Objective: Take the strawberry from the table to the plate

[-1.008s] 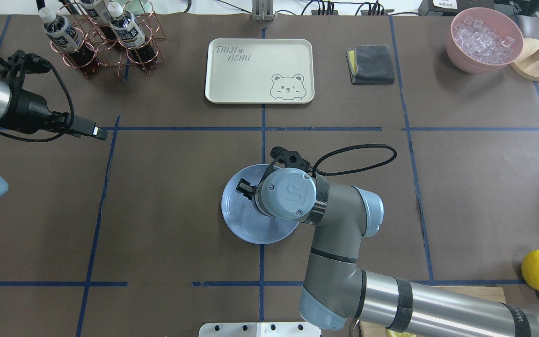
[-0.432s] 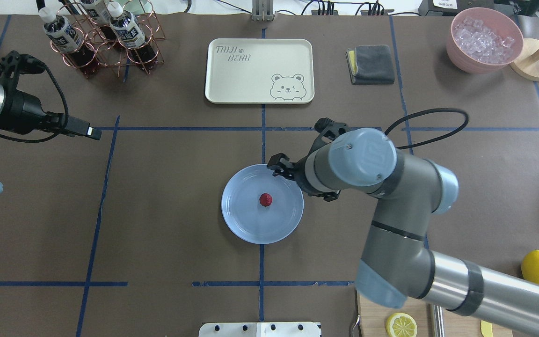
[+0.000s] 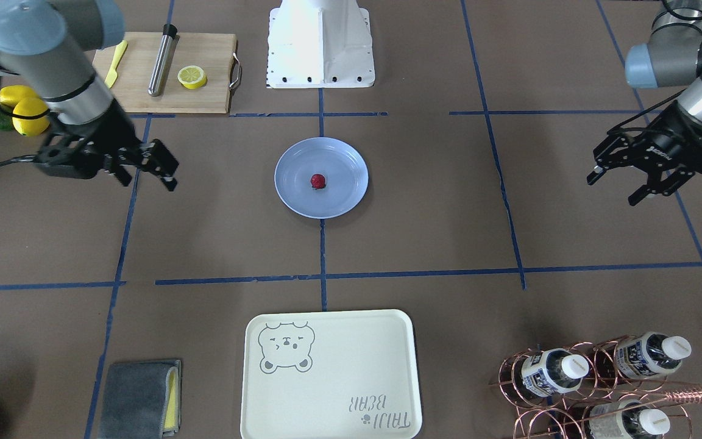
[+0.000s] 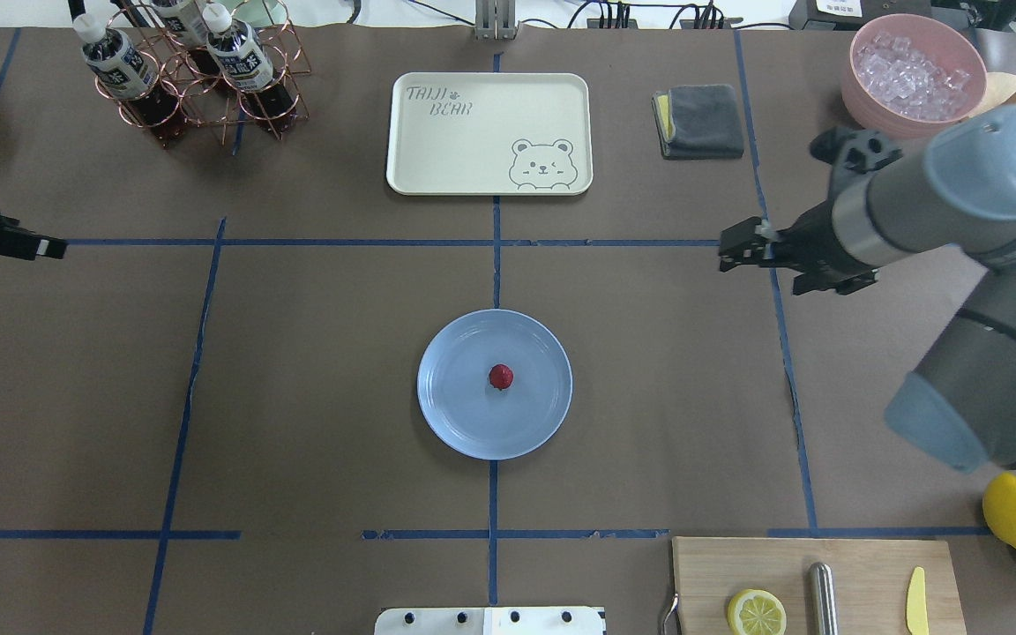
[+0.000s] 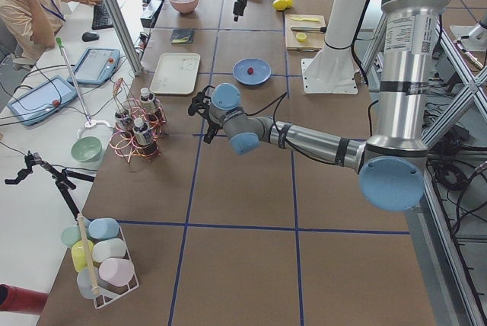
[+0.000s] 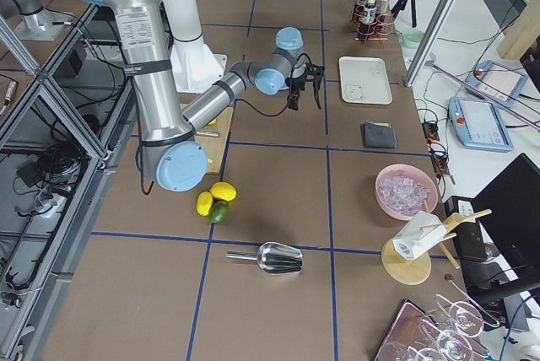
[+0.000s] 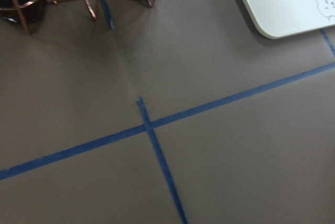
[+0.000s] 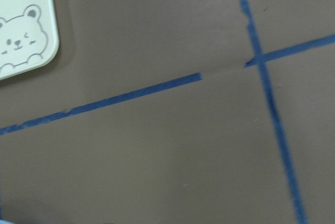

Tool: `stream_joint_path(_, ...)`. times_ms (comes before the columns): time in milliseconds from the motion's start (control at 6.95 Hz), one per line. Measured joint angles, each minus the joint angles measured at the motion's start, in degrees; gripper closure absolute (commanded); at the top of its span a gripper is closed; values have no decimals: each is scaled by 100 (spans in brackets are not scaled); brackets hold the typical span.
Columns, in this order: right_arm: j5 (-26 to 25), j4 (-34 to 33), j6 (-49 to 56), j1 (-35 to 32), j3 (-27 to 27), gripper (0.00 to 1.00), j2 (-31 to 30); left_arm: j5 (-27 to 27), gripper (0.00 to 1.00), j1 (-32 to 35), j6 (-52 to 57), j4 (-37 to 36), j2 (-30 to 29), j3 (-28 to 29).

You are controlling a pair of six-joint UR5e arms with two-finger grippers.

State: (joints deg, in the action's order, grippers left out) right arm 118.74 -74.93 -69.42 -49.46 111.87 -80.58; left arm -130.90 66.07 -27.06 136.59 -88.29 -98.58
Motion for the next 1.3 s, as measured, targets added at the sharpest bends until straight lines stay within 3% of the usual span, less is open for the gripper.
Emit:
stream_joint_path(288,886,-25,2313,-1413,-338,0,-758,2,9,1034,1932,-1025,287,39)
stream_joint_path(576,1414,-118,4288,-2598,-746,0,-1239,-29,0,1927,3597,-3030,164,49)
stream_joint_path(720,1581,-266,5044,-3028,-915,0,-1337,-41,0,2160,4027,-3801,104,-7)
stream_joint_path(1008,1698,-691,6227,-3502,-1052,0,-1527,-61,0,2289,4246,-4458,156,-39)
stream_joint_path(1295,1683,-790,6596,-3588,-1091,0,-1727,-380,0,2299,4262,-5096,233,-30)
